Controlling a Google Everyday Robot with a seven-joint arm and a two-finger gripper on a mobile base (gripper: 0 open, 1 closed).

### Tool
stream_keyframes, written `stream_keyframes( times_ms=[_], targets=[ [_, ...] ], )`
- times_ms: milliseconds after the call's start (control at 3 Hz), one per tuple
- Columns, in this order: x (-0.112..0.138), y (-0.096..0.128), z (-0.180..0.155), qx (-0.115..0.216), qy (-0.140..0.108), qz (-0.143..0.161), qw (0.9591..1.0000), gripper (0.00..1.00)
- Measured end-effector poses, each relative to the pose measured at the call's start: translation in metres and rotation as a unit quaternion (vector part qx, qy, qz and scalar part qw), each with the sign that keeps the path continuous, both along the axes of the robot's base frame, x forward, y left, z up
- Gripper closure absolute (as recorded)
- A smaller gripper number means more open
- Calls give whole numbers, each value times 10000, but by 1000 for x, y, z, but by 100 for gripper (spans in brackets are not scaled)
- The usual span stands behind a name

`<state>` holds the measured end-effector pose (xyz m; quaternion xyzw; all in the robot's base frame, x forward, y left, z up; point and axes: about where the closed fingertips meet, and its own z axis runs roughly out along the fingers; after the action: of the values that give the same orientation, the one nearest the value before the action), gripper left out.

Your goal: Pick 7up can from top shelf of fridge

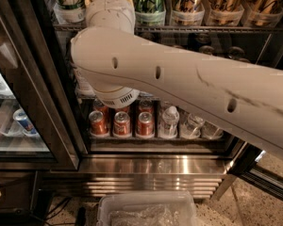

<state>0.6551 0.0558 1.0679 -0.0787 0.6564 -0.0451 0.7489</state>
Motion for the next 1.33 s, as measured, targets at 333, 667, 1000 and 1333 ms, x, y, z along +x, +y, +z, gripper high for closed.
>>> stream_keyframes(
  times_ms=[333,667,1000,1333],
  targets=[
    [1,0,-1,40,28,11,10000,70],
    [1,0,-1,40,28,11,10000,93],
    [1,0,-1,41,27,13,10000,100],
    [-2,3,11,122,-47,115,9998,100]
  ],
)
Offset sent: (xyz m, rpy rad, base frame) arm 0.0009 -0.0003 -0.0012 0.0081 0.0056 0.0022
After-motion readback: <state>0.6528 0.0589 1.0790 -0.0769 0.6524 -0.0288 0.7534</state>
